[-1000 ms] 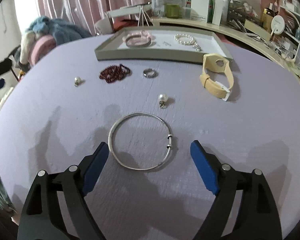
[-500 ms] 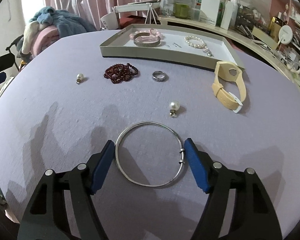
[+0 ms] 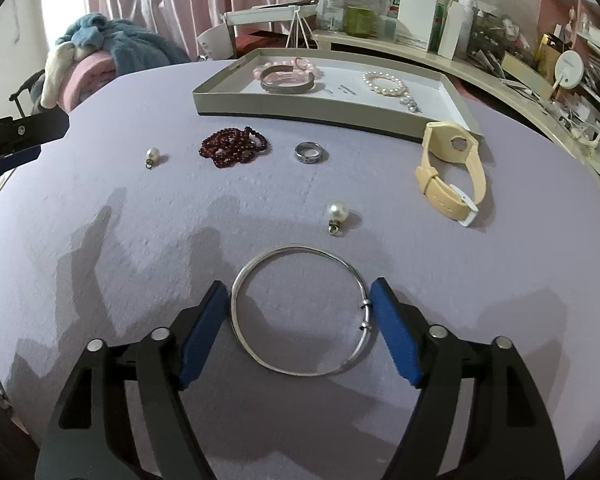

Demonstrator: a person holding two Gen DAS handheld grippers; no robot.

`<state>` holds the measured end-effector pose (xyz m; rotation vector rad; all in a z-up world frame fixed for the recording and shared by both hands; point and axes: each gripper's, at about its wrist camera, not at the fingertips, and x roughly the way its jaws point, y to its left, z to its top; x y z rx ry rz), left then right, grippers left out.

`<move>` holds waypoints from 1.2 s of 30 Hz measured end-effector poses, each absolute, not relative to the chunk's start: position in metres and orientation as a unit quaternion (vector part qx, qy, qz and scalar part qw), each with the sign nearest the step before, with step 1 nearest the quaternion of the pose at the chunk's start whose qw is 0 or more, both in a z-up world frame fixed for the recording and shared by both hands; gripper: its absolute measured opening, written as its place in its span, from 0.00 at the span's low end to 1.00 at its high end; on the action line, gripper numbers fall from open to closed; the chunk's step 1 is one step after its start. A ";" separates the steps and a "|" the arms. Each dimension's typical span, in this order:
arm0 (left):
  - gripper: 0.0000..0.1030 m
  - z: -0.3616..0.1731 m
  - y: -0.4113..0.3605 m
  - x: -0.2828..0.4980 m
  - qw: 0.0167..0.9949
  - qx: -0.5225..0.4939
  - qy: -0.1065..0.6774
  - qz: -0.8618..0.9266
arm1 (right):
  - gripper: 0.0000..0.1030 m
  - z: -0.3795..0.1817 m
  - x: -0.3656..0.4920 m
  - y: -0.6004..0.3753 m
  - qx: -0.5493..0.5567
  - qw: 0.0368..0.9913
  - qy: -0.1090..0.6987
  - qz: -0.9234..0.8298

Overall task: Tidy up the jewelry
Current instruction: 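Move the open right tool down around the thin silver bangle, then grasp the pearl stud earring with the left tool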

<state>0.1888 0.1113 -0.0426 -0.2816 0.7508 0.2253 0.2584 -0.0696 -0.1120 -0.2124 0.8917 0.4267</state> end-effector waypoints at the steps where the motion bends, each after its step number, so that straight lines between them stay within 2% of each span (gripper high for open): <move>1: 0.81 -0.043 0.111 0.190 0.914 -0.137 0.366 0.108 | 0.80 -0.112 0.259 -0.069 -0.102 0.875 0.427 0.205; 4: 0.81 -0.045 0.112 0.192 0.913 -0.138 0.369 0.107 | 0.82 -0.113 0.261 -0.067 -0.104 0.875 0.425 0.206; 6: 0.81 -0.047 0.113 0.194 0.912 -0.138 0.371 0.107 | 0.69 -0.111 0.261 -0.065 -0.108 0.874 0.421 0.216; 22: 0.80 -0.069 0.105 0.226 0.904 -0.113 0.404 0.083 | 0.68 -0.107 0.264 -0.101 -0.058 0.878 0.435 0.193; 27: 0.68 -0.084 0.099 0.246 0.897 -0.102 0.423 0.077 | 0.68 -0.105 0.265 -0.107 -0.044 0.879 0.434 0.190; 33: 0.47 -0.100 0.096 0.265 0.888 -0.095 0.442 0.085 | 0.68 -0.103 0.267 -0.111 -0.032 0.879 0.436 0.188; 36: 0.41 -0.101 0.092 0.269 0.891 -0.078 0.438 0.087 | 0.68 -0.102 0.269 -0.113 -0.026 0.880 0.437 0.186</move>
